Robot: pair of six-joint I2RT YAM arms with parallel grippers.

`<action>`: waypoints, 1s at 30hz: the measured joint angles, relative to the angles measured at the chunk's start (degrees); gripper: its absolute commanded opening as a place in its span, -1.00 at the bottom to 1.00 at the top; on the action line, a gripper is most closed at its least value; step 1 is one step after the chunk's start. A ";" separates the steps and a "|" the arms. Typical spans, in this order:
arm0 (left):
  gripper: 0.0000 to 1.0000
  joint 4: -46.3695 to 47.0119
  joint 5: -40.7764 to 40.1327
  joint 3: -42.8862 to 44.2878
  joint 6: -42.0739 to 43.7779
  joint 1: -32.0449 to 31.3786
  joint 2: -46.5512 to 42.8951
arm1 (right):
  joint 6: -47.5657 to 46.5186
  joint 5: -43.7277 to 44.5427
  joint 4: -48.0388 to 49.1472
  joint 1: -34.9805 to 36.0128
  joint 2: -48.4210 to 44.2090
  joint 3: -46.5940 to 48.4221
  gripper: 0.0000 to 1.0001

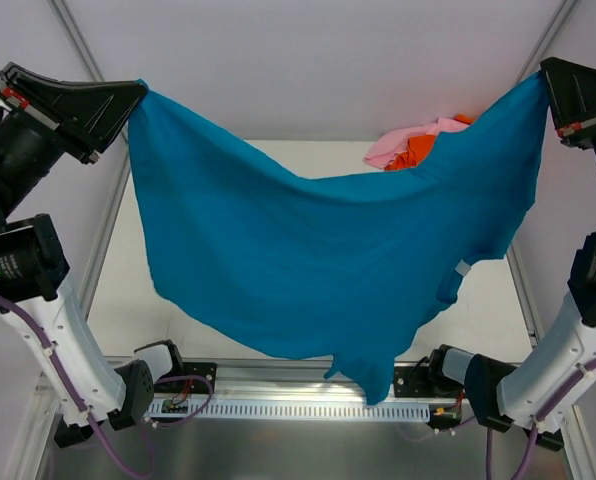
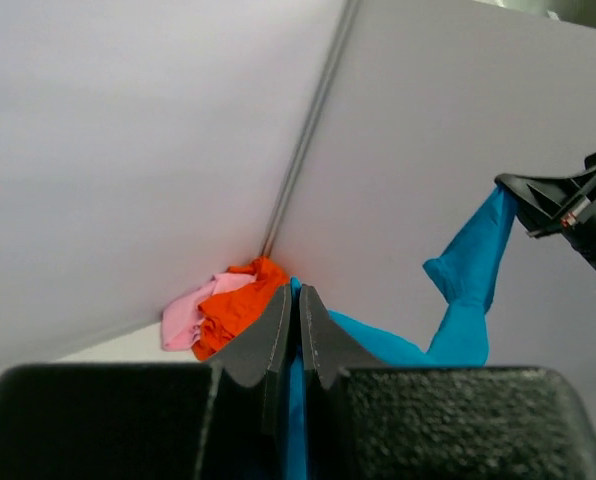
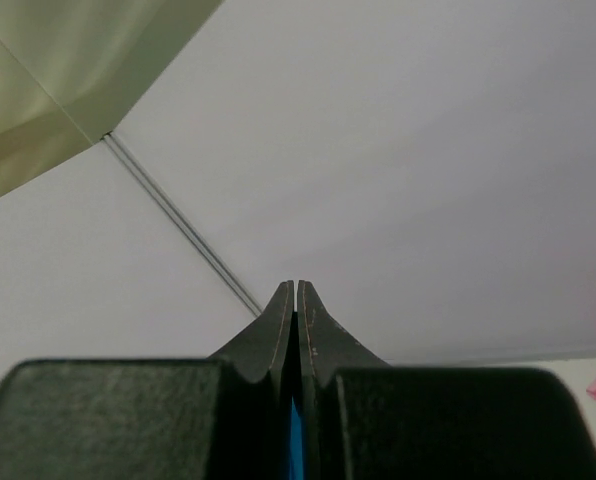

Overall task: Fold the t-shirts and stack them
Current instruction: Flatten out the tshirt

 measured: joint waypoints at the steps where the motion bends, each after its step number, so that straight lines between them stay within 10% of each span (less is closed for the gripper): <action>1: -1.00 0.04 -1.27 -3.50 0.74 0.00 -1.29 | 0.00 0.22 0.55 0.00 -0.04 -2.32 -0.99; 18: -1.00 1.51 -20.94 -54.71 6.08 -1.22 5.25 | -0.26 1.77 11.30 4.20 20.04 -48.06 -0.99; 30: -1.00 8.39 -20.90 -29.49 4.28 -4.09 20.11 | -2.60 2.58 10.99 8.24 28.30 -21.03 -0.99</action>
